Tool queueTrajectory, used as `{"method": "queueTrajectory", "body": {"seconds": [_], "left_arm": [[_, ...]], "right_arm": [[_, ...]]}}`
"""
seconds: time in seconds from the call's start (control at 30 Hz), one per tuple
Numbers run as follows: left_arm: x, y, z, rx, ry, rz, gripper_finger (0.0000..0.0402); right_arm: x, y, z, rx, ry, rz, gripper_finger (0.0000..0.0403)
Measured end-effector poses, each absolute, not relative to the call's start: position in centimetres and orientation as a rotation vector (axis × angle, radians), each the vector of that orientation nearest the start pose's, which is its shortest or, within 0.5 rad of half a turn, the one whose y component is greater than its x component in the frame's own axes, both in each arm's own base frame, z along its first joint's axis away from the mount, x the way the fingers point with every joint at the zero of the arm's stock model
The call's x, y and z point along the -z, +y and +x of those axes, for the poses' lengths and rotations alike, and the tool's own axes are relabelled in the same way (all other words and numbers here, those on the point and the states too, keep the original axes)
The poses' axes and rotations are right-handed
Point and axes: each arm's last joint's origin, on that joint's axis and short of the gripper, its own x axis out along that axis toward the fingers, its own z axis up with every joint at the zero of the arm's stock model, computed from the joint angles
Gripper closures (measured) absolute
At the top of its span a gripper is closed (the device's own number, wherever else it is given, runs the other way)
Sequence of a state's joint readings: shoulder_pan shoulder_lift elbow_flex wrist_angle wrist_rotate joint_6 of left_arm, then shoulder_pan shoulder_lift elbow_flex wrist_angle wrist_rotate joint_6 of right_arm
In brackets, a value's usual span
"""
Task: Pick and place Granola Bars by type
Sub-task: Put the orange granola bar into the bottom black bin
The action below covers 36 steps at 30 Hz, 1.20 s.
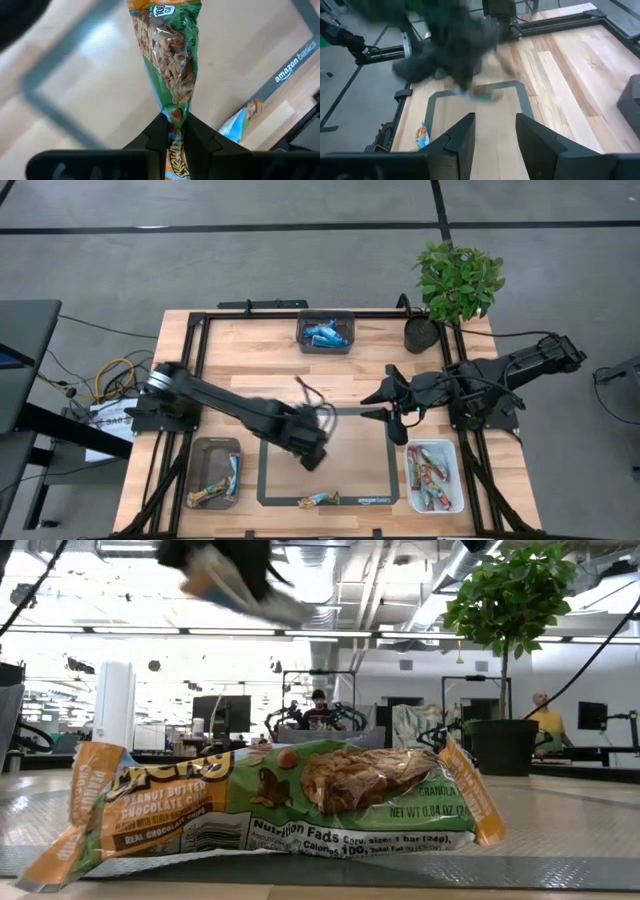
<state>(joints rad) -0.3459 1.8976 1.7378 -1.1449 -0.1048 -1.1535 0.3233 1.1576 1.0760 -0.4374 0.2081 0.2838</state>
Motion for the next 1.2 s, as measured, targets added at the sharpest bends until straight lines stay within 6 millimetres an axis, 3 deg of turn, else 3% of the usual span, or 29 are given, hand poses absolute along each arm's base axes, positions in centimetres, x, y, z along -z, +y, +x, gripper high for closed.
{"method": "queueTrajectory", "body": {"seconds": [0.2, 0.3, 0.4, 0.53, 0.73, 0.9, 1.03, 1.2], "left_arm": [[-33.6, -11.8, 29.0, -0.753, 1.171, -0.72, 0.0369], [-35.0, -12.1, 25.9, -0.846, 1.217, -0.77, 0.0369], [-35.5, -12.9, 24.1, -0.797, 1.217, -0.872, 0.0369], [-34.0, -14.1, 22.3, -0.9, 1.334, -0.944, 0.037], [-29.3, -16.6, 20.9, -0.96, 1.513, -1.007, 0.037], [-25.6, -17.4, 20.6, -0.992, 1.499, -1.058, 0.037], [-24.5, -17.3, 20.4, -1.033, 1.504, -1.053, 0.0362], [-24.5, -17.3, 20.4, -0.974, 1.527, -1.003, 0.0319]], "right_arm": [[-34.2, 7.3, 23.8, -0.067, 0.462, 0.076, 0.0271], [-34.5, 7.4, 23.9, -0.078, 0.421, 0.056, 0.0271], [-34.6, 7.2, 24.0, -0.074, 0.407, 0.046, 0.0271], [-34.7, 6.9, 24.2, -0.061, 0.402, 0.051, 0.0271], [-34.7, 6.6, 24.3, -0.049, 0.396, 0.055, 0.0271], [-34.9, 6.5, 24.4, -0.046, 0.377, 0.053, 0.0271], [-34.9, 6.5, 24.4, -0.047, 0.377, 0.053, 0.0271], [-34.9, 6.5, 24.4, -0.048, 0.379, 0.053, 0.0271]]}}
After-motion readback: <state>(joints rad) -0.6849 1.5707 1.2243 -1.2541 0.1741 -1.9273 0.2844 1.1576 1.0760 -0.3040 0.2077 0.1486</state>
